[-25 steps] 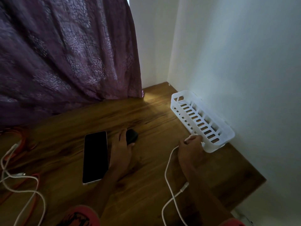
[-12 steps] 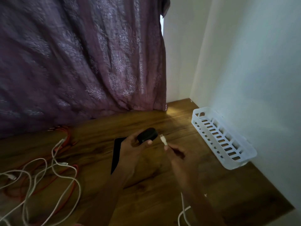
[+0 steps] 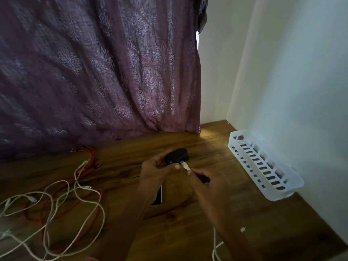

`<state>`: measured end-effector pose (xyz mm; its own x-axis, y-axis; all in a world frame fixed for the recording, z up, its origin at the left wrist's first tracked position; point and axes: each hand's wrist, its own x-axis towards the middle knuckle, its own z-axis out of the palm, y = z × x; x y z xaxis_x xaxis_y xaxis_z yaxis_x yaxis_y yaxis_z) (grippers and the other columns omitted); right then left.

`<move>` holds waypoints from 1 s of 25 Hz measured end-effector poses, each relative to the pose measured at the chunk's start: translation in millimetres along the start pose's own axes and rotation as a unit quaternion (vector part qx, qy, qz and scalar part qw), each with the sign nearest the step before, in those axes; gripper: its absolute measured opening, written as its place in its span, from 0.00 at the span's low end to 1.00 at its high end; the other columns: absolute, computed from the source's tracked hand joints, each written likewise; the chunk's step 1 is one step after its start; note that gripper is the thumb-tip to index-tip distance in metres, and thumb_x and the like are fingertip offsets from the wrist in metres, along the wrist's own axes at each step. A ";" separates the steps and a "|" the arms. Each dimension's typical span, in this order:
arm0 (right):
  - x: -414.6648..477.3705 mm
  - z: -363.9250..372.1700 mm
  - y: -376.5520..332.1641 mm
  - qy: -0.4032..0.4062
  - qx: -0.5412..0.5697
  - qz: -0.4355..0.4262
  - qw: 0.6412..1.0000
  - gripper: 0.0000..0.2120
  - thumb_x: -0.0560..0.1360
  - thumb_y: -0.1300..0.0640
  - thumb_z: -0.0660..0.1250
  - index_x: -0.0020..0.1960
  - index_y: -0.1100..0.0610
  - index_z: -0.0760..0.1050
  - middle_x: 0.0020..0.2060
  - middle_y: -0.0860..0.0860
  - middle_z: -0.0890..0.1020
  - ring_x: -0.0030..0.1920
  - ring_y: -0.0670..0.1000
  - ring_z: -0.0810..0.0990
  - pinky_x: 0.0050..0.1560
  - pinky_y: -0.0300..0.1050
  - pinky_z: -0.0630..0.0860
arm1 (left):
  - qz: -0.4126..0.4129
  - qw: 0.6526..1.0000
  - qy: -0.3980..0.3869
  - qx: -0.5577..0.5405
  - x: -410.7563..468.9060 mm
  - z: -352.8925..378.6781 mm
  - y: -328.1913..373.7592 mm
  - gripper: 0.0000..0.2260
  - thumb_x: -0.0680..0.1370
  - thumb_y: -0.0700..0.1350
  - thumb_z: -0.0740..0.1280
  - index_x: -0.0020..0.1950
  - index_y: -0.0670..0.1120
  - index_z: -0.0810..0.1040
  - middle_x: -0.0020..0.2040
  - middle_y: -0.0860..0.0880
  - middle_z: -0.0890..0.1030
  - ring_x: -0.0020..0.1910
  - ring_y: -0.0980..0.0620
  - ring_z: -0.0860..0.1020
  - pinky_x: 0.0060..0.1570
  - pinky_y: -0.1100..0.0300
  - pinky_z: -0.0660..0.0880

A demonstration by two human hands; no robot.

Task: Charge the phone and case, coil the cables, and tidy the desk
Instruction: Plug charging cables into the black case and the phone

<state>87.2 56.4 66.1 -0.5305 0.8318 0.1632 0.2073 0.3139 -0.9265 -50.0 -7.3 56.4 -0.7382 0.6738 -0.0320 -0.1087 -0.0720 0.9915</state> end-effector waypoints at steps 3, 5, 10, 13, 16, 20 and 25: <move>-0.5 0.9 -1.6 0.002 -0.002 0.002 1.000 0.07 0.74 0.57 0.68 0.51 0.55 0.81 0.35 0.46 0.81 0.35 0.41 0.79 0.30 0.31 0.73 | 0.005 1.000 -0.008 0.000 0.0 0.2 0.7 0.26 0.58 0.41 0.75 0.56 0.49 0.78 0.51 0.52 0.82 0.51 0.59 0.80 0.46 0.69 0.76; -0.8 1.2 -1.8 0.009 -0.021 -0.007 1.000 0.07 0.74 0.56 0.68 0.51 0.55 0.80 0.36 0.47 0.82 0.33 0.43 0.79 0.30 0.32 0.73 | 0.005 1.000 -0.028 0.004 0.9 -0.9 1.1 0.26 0.61 0.35 0.74 0.59 0.46 0.77 0.52 0.52 0.81 0.50 0.61 0.80 0.45 0.70 0.76; 0.4 -0.6 -3.4 0.021 -0.054 -0.037 0.998 0.07 0.75 0.56 0.66 0.51 0.56 0.80 0.36 0.49 0.81 0.33 0.44 0.78 0.31 0.32 0.71 | 0.005 0.997 -0.075 0.031 5.2 -3.6 4.7 0.25 0.69 0.31 0.69 0.64 0.46 0.73 0.58 0.49 0.79 0.57 0.58 0.77 0.53 0.67 0.76; 1.8 -0.9 -5.9 0.028 -0.075 -0.062 0.995 0.06 0.75 0.58 0.66 0.48 0.57 0.80 0.35 0.51 0.80 0.33 0.46 0.77 0.33 0.35 0.70 | 0.010 0.995 -0.086 0.040 7.5 -1.4 7.7 0.23 0.71 0.31 0.68 0.63 0.48 0.73 0.58 0.50 0.79 0.57 0.58 0.77 0.52 0.68 0.75; 2.4 -1.8 -7.5 0.030 -0.095 -0.078 0.992 0.05 0.76 0.59 0.65 0.46 0.59 0.80 0.36 0.50 0.79 0.35 0.46 0.77 0.35 0.34 0.70 | 0.016 0.994 -0.096 0.048 9.5 1.4 9.9 0.23 0.70 0.30 0.69 0.59 0.52 0.74 0.57 0.51 0.80 0.56 0.58 0.78 0.49 0.69 0.76; 1.8 -3.1 -10.7 0.030 -0.094 -0.086 0.991 0.05 0.76 0.60 0.65 0.45 0.59 0.80 0.35 0.50 0.78 0.35 0.46 0.77 0.34 0.33 0.69 | 0.014 0.994 -0.099 0.048 9.9 2.2 12.9 0.23 0.69 0.30 0.69 0.57 0.53 0.75 0.56 0.51 0.80 0.55 0.59 0.79 0.49 0.69 0.76; 1.0 -1.8 -11.5 0.031 -0.094 -0.091 0.991 0.05 0.76 0.60 0.65 0.45 0.60 0.79 0.35 0.51 0.78 0.35 0.46 0.77 0.34 0.32 0.68 | 0.014 0.992 -0.110 0.067 11.5 1.9 17.9 0.24 0.69 0.29 0.69 0.59 0.51 0.75 0.57 0.49 0.80 0.55 0.58 0.79 0.49 0.68 0.76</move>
<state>85.8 54.5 77.5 -0.5235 0.7776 0.3482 0.2647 0.5369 -0.8010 -59.1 0.6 74.0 -0.5749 0.8182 0.0100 0.0101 -0.0051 0.9999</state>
